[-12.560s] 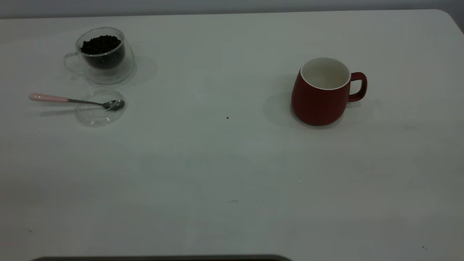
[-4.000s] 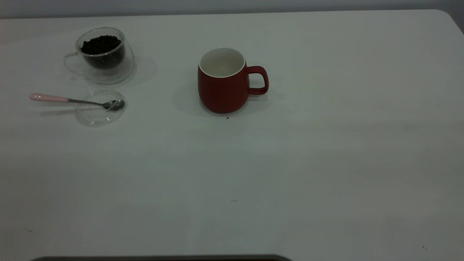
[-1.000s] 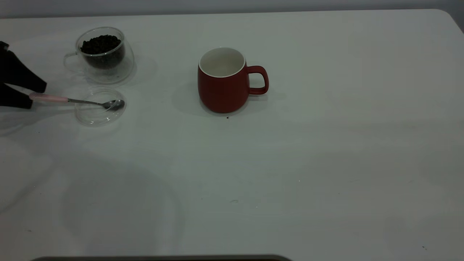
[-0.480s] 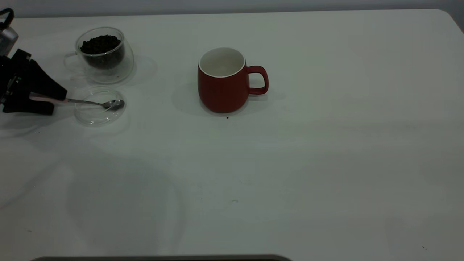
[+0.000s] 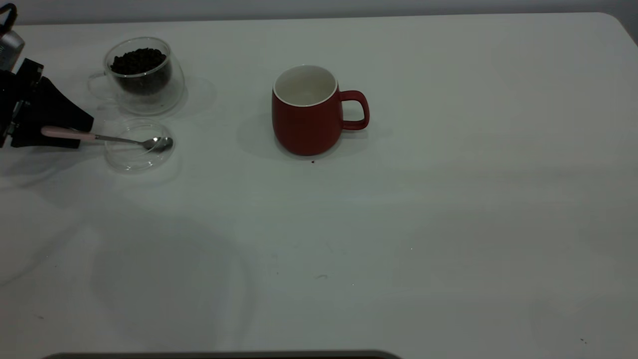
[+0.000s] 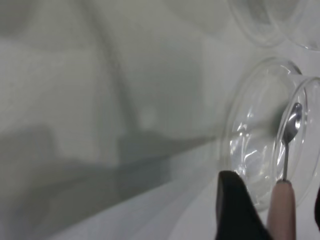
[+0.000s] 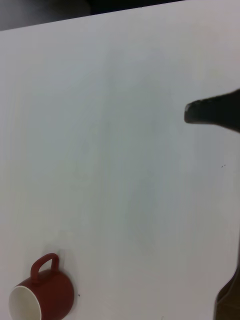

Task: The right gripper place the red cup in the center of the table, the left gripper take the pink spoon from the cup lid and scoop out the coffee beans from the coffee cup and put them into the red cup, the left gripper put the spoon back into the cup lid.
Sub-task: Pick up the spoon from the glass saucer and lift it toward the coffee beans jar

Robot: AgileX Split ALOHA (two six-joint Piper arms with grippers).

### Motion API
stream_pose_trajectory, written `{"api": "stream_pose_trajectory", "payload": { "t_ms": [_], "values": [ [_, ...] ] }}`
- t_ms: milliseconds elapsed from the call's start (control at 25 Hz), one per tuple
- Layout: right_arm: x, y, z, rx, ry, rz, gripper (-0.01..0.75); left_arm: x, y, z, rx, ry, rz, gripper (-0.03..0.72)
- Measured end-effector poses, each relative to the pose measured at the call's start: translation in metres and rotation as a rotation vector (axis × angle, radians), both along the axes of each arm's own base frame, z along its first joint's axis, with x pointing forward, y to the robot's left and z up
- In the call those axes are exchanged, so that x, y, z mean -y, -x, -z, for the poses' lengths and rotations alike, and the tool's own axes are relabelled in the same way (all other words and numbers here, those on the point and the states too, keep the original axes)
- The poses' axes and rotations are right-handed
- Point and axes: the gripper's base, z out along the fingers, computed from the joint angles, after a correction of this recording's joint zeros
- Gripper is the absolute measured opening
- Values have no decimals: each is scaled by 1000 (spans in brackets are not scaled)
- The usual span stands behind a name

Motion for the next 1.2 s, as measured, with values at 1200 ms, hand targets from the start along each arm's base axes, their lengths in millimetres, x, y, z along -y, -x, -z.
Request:
{"api": "stream_pose_trajectory", "payload": {
  "t_ms": [1200],
  "values": [
    [0,0,0,0,0,0,590,-3,-1,-52,53,32,74,115]
  ]
}}
